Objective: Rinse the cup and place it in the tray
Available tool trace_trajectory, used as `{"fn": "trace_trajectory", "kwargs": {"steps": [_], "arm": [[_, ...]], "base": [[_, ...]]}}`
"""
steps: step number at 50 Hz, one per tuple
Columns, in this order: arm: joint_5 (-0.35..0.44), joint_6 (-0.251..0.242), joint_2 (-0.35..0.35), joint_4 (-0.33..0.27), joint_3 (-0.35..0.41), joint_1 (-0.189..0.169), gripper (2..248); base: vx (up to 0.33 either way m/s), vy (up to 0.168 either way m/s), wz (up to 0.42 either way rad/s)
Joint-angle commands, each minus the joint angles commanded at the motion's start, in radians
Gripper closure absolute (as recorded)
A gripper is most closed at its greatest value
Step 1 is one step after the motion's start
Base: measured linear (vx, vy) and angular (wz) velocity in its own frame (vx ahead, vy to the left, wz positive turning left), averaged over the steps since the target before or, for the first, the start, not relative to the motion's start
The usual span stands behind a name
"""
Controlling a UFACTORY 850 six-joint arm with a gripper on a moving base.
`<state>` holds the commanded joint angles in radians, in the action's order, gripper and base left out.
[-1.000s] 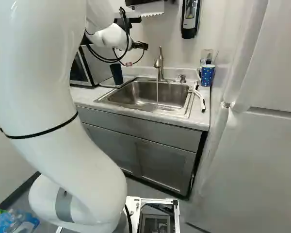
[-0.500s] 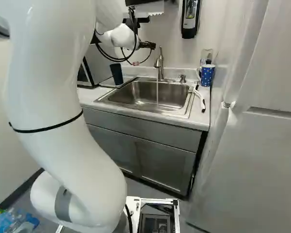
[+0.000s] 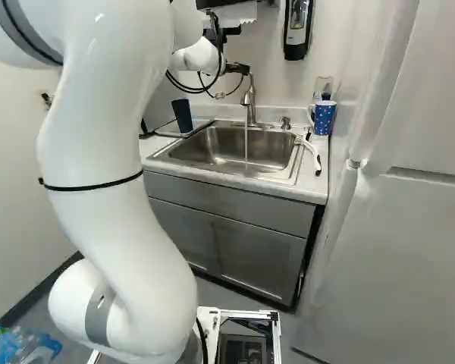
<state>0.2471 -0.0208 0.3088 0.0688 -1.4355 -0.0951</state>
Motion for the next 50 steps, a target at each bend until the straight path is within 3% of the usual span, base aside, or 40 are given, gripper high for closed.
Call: {"fn": "trace_trajectory", "kwargs": {"steps": [36, 50], "arm": [[-0.016, 0.000, 0.128, 0.000, -0.169, -0.014, 3], [-0.017, 0.000, 0.135, 0.000, -0.178, -0.013, 3]], "base": [[0.000, 0.000, 0.000], [0.000, 0.000, 0.000]]}}
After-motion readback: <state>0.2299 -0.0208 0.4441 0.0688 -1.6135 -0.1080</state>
